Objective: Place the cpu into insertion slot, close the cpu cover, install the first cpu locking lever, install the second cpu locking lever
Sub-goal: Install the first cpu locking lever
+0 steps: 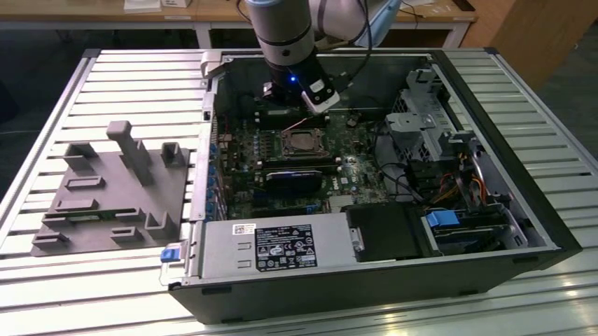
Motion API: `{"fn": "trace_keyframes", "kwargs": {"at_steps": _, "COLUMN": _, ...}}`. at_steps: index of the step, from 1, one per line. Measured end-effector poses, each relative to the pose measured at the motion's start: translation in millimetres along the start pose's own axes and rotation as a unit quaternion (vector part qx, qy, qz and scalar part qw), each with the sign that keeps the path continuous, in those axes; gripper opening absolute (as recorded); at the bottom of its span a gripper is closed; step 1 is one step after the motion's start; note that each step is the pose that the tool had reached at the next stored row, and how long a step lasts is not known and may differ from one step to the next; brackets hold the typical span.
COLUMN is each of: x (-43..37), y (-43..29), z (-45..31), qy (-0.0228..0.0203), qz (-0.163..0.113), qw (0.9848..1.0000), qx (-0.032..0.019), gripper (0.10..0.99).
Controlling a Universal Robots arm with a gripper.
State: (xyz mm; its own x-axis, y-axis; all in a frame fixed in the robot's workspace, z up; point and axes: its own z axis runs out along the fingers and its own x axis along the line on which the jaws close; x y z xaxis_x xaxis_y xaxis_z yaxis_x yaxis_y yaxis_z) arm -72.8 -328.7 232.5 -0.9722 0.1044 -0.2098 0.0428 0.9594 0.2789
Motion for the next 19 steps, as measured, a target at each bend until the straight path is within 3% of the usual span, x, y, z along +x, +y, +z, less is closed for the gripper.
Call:
{"fn": "trace_keyframes", "kwargs": {"at_steps": 9, "x": 2.1, "y": 0.8, "z": 8.6, "qy": -0.0033, "qz": 0.011, "qw": 0.9999, "qx": 0.0025, "gripper": 0.102}}
{"fn": "trace_keyframes", "kwargs": {"at_steps": 19, "x": 3.9, "y": 6.4, "z": 15.4, "qy": -0.0103, "qz": 0.031, "qw": 0.9994, "qx": 0.0074, "gripper": 0.102}}
